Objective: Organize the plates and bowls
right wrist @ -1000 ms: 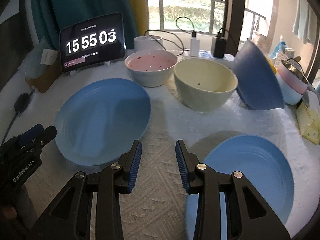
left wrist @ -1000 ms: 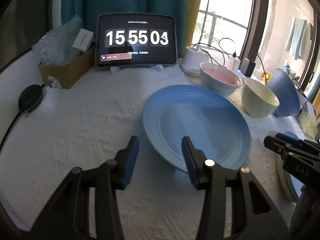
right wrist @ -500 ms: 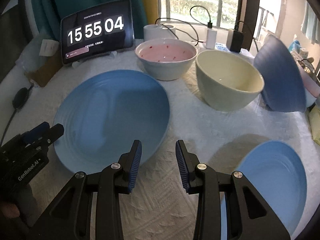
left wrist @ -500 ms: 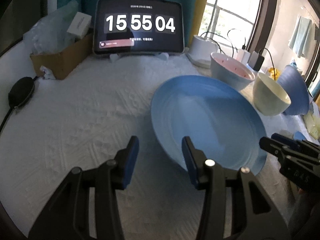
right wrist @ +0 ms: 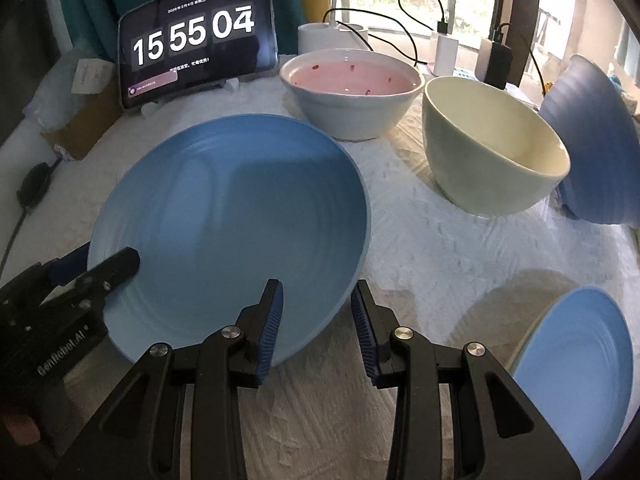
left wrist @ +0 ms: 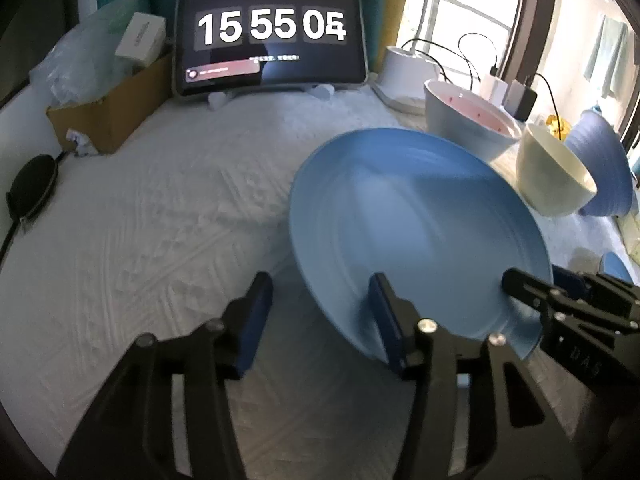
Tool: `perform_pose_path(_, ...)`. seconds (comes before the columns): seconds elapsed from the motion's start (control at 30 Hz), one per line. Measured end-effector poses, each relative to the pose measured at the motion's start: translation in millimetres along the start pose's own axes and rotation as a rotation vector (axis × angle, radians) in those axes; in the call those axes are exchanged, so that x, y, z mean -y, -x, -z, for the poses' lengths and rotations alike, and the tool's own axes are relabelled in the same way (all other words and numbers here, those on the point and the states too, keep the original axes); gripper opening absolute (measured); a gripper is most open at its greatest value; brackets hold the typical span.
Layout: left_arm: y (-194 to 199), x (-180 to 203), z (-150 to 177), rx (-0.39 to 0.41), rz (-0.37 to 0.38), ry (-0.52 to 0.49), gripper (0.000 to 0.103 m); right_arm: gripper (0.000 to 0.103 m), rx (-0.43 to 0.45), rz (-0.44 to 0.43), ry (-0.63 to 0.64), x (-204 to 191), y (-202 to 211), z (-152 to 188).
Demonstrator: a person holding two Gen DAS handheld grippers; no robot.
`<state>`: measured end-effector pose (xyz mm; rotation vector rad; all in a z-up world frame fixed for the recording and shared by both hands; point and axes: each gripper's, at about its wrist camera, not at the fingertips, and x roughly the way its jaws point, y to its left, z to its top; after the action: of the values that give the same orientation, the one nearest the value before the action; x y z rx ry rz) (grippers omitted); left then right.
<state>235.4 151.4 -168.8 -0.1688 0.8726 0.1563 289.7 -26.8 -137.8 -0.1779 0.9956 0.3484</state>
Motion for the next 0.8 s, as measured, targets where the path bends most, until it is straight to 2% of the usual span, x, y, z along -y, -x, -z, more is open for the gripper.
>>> perform_pose_path(0.2,0,1,0,0.001,0.017,-0.009,0.051,0.036,0.01,-0.002,0.008,0,2,2)
perform_pose_path(0.37,3,3,1,0.014,0.032,-0.013,0.04,0.033,0.018,0.0,0.019,-2,7,4)
perform_pose_path(0.8,23,15,14,0.036,0.05,-0.03,0.039,0.03,0.053,0.026,0.012,4,28,15)
